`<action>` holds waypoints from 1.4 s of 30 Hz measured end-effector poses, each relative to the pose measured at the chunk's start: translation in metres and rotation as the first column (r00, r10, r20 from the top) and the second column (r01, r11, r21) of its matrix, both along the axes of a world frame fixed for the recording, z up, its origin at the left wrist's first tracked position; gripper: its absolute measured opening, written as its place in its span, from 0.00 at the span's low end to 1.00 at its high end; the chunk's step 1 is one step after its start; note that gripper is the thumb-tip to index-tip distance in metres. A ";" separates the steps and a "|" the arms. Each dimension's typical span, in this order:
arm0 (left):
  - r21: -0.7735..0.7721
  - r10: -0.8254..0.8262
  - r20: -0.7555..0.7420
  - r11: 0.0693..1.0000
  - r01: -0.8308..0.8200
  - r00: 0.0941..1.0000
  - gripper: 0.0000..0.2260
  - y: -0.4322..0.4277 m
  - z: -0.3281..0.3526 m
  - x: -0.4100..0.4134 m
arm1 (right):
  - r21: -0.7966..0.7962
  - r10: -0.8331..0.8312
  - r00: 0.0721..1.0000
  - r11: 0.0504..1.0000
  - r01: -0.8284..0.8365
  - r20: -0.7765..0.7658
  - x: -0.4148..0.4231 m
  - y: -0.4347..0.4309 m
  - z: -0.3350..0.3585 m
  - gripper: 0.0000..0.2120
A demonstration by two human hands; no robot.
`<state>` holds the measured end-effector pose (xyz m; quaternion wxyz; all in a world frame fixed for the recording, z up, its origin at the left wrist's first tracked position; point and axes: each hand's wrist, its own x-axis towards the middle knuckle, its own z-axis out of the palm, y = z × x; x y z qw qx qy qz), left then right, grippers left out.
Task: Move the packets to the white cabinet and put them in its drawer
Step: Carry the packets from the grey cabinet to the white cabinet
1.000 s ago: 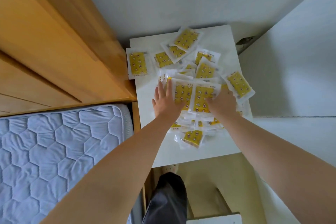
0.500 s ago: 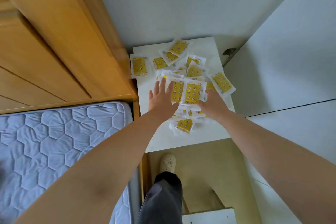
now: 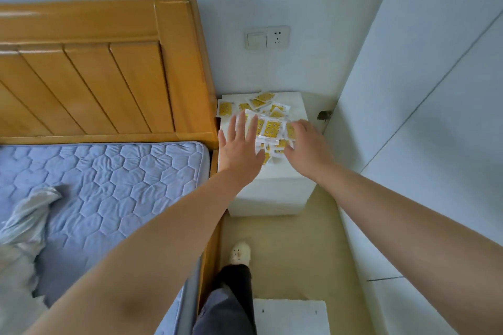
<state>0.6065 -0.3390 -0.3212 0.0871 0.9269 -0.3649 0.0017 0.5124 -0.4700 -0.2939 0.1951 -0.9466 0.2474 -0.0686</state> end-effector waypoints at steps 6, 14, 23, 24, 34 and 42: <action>-0.019 0.079 0.105 0.997 -0.077 0.991 0.33 0.078 0.069 -0.085 | -0.150 0.126 0.990 0.982 -0.115 0.067 -0.077 0.073 0.059 0.26; -0.059 0.192 0.282 0.981 -0.183 0.940 0.33 0.210 0.146 -0.166 | -0.379 0.348 0.927 0.884 -0.275 0.141 -0.139 0.180 0.113 0.24; -0.159 0.459 0.319 0.888 -0.431 0.829 0.33 0.428 0.173 -0.323 | -0.490 0.592 0.779 0.752 -0.441 0.208 -0.254 0.379 0.160 0.27; -0.162 0.489 0.322 0.872 -0.462 0.811 0.33 0.453 0.175 -0.344 | -0.489 0.619 0.759 0.735 -0.469 0.202 -0.269 0.405 0.164 0.27; -0.215 0.725 0.439 0.658 -0.721 0.531 0.34 0.639 0.220 -0.540 | -0.636 0.868 0.441 0.476 -0.607 0.228 -0.402 0.600 0.218 0.27; -0.237 0.818 0.528 0.401 -0.885 0.230 0.34 0.757 0.208 -0.720 | -0.573 0.928 0.151 0.332 -0.750 0.341 -0.530 0.736 0.210 0.28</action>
